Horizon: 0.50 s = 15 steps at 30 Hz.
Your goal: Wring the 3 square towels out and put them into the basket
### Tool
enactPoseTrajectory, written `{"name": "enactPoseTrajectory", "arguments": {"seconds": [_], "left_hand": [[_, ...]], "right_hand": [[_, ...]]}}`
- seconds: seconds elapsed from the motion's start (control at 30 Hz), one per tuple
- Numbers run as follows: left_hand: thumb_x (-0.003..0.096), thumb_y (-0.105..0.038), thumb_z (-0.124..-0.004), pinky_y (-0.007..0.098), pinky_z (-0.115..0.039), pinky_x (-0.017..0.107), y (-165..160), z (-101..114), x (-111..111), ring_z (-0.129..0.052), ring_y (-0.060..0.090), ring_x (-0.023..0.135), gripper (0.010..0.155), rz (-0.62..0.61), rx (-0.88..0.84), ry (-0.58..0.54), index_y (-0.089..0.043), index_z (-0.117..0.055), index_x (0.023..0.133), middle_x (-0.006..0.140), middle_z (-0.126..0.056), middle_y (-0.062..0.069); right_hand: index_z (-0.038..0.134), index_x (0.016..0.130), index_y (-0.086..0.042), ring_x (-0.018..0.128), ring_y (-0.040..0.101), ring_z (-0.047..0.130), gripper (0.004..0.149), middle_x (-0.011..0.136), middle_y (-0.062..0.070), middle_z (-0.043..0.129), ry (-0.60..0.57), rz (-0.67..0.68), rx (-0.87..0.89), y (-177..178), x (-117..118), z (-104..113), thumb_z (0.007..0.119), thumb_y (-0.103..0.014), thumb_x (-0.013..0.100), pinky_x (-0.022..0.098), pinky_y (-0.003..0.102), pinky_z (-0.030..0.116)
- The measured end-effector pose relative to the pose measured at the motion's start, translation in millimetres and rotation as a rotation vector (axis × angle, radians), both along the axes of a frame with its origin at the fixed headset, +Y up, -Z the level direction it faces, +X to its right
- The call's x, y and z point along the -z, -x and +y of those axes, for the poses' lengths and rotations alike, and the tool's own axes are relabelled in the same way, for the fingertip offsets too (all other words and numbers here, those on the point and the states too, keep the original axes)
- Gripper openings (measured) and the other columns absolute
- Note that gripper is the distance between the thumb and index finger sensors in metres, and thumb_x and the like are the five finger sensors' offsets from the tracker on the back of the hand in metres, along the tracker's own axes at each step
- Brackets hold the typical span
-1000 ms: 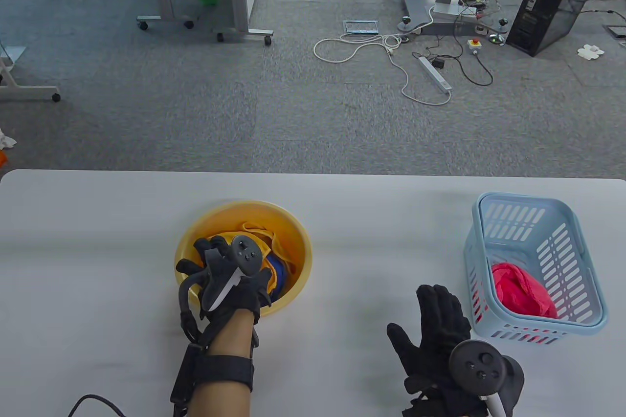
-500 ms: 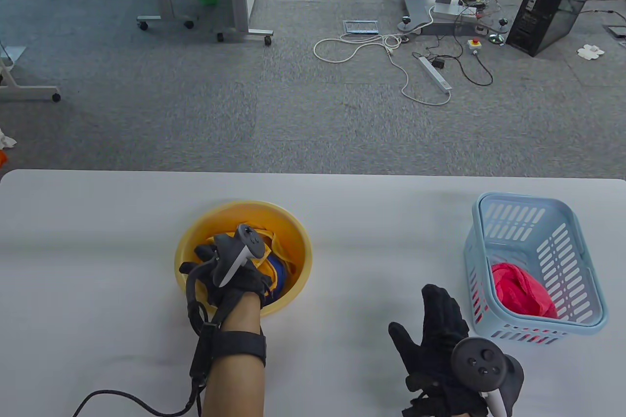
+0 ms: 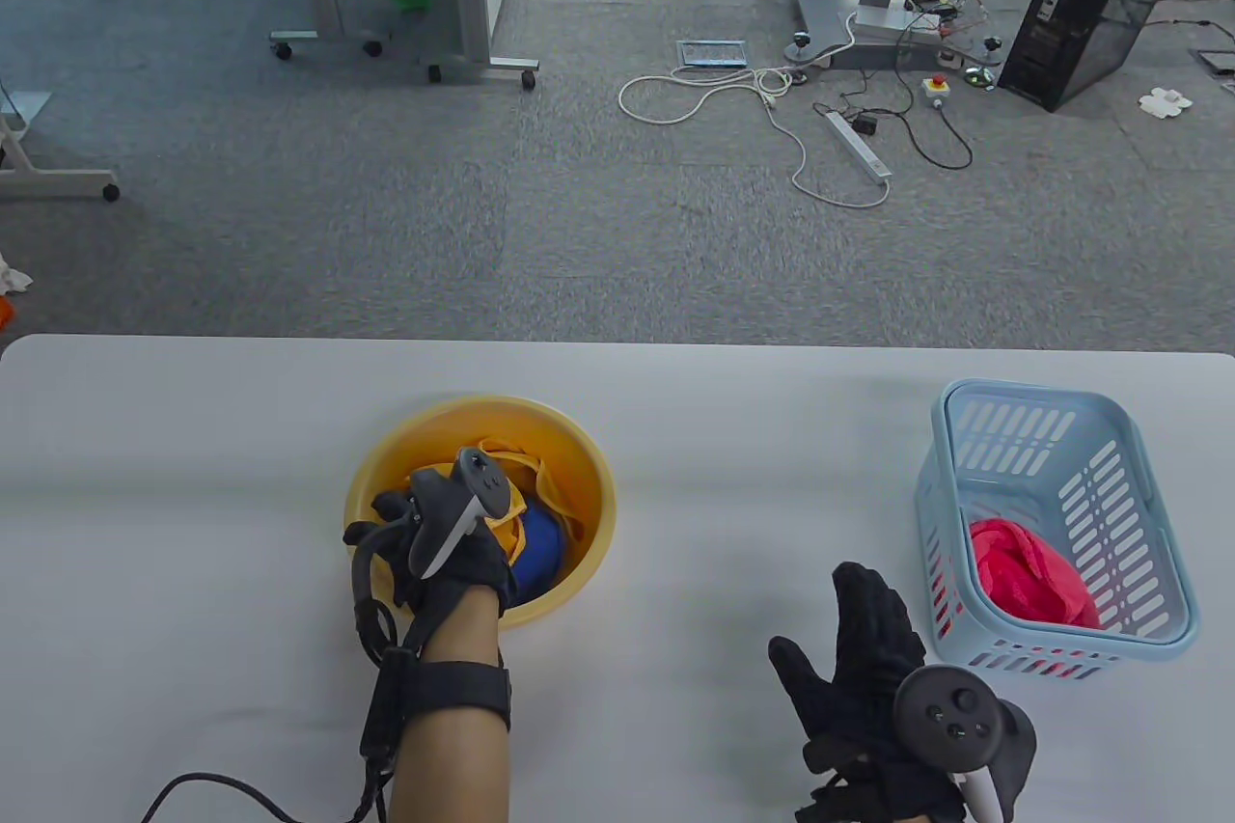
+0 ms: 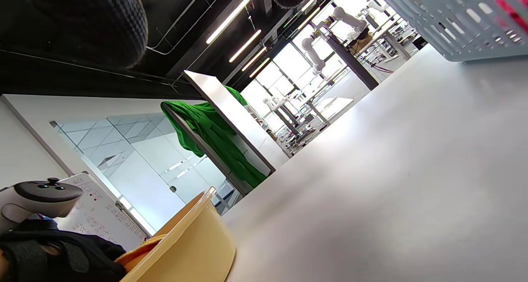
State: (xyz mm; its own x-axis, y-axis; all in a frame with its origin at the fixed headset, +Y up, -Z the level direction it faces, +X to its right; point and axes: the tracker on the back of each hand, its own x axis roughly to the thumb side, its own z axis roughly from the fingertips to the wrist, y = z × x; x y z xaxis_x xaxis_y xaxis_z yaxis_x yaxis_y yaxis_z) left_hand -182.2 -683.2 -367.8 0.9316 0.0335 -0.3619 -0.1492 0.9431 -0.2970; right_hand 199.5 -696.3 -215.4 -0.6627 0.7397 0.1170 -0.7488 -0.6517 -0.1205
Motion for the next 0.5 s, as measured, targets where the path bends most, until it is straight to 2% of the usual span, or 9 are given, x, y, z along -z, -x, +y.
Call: {"name": "enactPoseTrajectory", "arguments": {"seconds": [0.27,0.3,0.33,0.4,0.5], "left_hand": [[0.0528,-0.028,-0.086,0.078,-0.030,0.068,20.8,68.6,-19.2,-0.047,0.046,0.111,0.045,0.005,0.024,-0.231,-0.018,-0.088,0.097,0.109,-0.075,0.018],[0.0526,-0.027,-0.086,0.078,-0.032,0.068,23.0,77.1,-22.1,-0.049,0.046,0.110,0.044,0.006,0.013,-0.255,-0.021,-0.088,0.096,0.108,-0.077,0.019],[0.0526,-0.027,-0.086,0.078,-0.035,0.068,24.9,84.3,-24.6,-0.054,0.047,0.109,0.044,0.009,-0.001,-0.270,-0.019,-0.088,0.095,0.104,-0.081,0.019],[0.0521,-0.026,-0.085,0.075,-0.047,0.067,29.8,99.7,-29.8,-0.076,0.046,0.097,0.044,0.003,-0.072,-0.345,-0.015,-0.087,0.095,0.091,-0.090,0.019],[0.0525,-0.026,-0.083,0.074,-0.051,0.066,32.4,117.5,-35.2,-0.079,0.046,0.093,0.045,0.028,-0.171,-0.403,-0.011,-0.085,0.095,0.087,-0.091,0.020]], "right_hand": [[0.024,0.115,-0.012,0.102,0.060,0.024,0.094,0.115,0.030,0.027,0.003,0.028,-0.018,6.4,-1.0,-0.3,0.082,-0.055,0.054,0.068,0.080,0.021],[0.024,0.115,-0.012,0.102,0.060,0.024,0.094,0.115,0.030,0.027,0.000,0.030,-0.017,6.6,-1.3,0.3,0.082,-0.055,0.054,0.068,0.080,0.021],[0.024,0.115,-0.012,0.102,0.060,0.024,0.094,0.115,0.030,0.027,-0.002,0.031,-0.016,6.6,-1.5,0.7,0.082,-0.055,0.054,0.068,0.080,0.021],[0.024,0.115,-0.012,0.102,0.060,0.024,0.095,0.115,0.030,0.027,-0.004,0.030,-0.011,5.5,-1.7,2.0,0.082,-0.055,0.054,0.068,0.080,0.021],[0.027,0.115,-0.011,0.102,0.060,0.024,0.093,0.116,0.030,0.028,-0.005,0.028,-0.008,3.6,-0.7,2.5,0.082,-0.055,0.054,0.068,0.080,0.021]]}}
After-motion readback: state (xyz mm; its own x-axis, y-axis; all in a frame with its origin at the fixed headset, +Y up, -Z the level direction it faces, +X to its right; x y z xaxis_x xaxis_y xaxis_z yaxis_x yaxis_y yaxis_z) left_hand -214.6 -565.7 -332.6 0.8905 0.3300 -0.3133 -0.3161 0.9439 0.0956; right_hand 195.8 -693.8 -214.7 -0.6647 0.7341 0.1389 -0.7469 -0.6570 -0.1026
